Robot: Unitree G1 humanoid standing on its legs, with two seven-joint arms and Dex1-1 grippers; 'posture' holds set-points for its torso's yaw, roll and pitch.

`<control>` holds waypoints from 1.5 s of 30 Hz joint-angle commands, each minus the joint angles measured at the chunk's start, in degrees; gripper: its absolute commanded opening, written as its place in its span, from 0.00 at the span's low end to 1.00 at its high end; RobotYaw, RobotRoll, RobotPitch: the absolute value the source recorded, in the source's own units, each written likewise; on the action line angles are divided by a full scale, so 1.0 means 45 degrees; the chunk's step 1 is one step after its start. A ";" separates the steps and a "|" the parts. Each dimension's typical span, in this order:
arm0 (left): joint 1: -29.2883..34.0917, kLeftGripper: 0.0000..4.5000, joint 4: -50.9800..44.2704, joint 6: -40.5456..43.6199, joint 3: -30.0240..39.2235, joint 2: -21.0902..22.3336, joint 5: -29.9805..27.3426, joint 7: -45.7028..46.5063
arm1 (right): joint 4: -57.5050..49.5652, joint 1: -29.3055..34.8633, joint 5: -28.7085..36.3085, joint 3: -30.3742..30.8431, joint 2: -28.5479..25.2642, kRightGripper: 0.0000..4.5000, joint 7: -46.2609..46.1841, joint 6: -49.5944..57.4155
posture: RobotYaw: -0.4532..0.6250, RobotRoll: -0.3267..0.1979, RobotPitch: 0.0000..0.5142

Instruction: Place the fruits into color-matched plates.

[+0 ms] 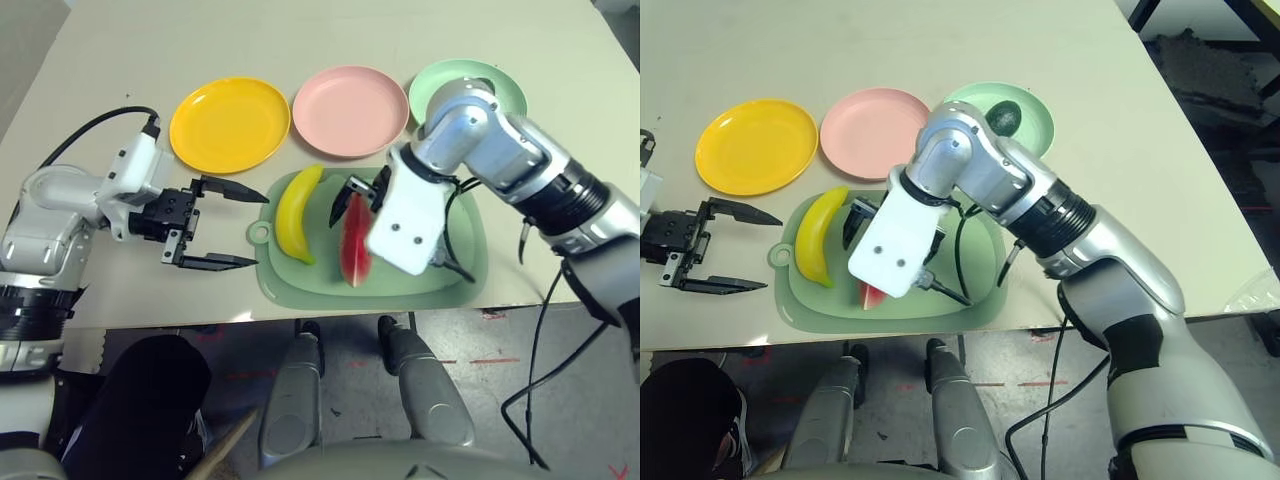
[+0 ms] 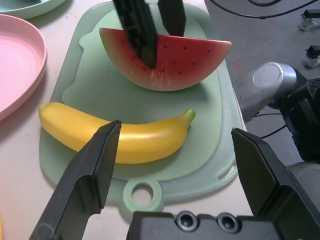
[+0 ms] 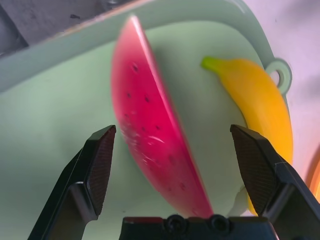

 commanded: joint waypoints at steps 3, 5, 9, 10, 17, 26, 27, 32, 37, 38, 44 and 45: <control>0.0087 1.00 -0.0094 -0.0045 -0.0149 -0.0009 0.0185 -0.0141 | 0.0106 0.0333 -0.0531 -0.0132 0.0430 0.99 0.0100 -0.0014 | 0.39 0.62 0.73; 0.0077 1.00 -0.0106 -0.0030 -0.0131 -0.0026 0.0199 -0.0141 | 0.0045 0.0464 -0.0599 -0.0096 0.0420 0.99 0.0141 0.0016 | 0.39 0.62 0.73; 0.0079 1.00 -0.0038 -0.0064 -0.0092 0.0027 0.0214 -0.0141 | -0.0875 0.0960 -0.0231 0.0444 -0.0151 0.99 0.0149 0.0229 | 0.39 0.62 0.73; 0.0073 1.00 -0.0039 -0.0060 -0.0079 0.0006 0.0230 -0.0141 | -0.1051 0.1051 -0.0198 0.0491 -0.0208 0.99 0.0149 0.0291 | 0.39 0.62 0.73; 0.0068 1.00 -0.0135 0.0014 -0.0024 -0.0174 0.0278 -0.0141 | -0.0993 0.1277 -0.0587 0.0231 -0.0013 0.99 0.0149 0.0387 | 0.39 0.62 0.73; 0.0023 1.00 -0.0091 -0.0035 -0.0037 -0.0164 0.0284 -0.0141 | -0.0784 0.1296 -0.0640 0.0281 -0.0024 0.62 0.0149 0.0751 | 0.39 0.62 0.73; 0.0026 1.00 -0.0094 -0.0035 -0.0035 -0.0160 0.0284 -0.0141 | -0.0830 0.1334 -0.0618 0.0315 -0.0075 0.54 0.0149 0.0791 | 0.39 0.62 0.73; 0.0039 1.00 -0.0088 -0.0044 -0.0043 -0.0142 0.0300 -0.0141 | -0.1118 0.1456 -0.0478 0.0512 -0.0380 0.45 0.0149 0.1026 | 0.39 0.62 0.73; 0.0036 1.00 -0.0074 -0.0068 -0.0063 -0.0179 0.0316 -0.0141 | -0.1312 0.1312 -0.0122 0.0721 -0.0868 0.45 0.0149 0.1260 | 0.38 0.62 0.72; 0.0030 1.00 -0.0061 -0.0076 -0.0070 -0.0179 0.0318 -0.0141 | -0.1346 0.1182 0.0065 0.0827 -0.1093 0.45 0.0149 0.1324 | 0.38 0.62 0.72; -0.0154 1.00 0.0099 0.0012 -0.0042 -0.0417 0.0364 -0.0139 | -0.1407 0.0251 0.1304 0.1484 -0.2027 0.45 0.0149 0.1811 | 0.38 0.62 0.72; -0.0180 1.00 0.0096 0.0097 -0.0006 -0.0522 0.0363 -0.0124 | -0.1304 0.0113 0.1378 0.1493 -0.2036 0.45 0.0149 0.1837 | 0.37 0.62 0.71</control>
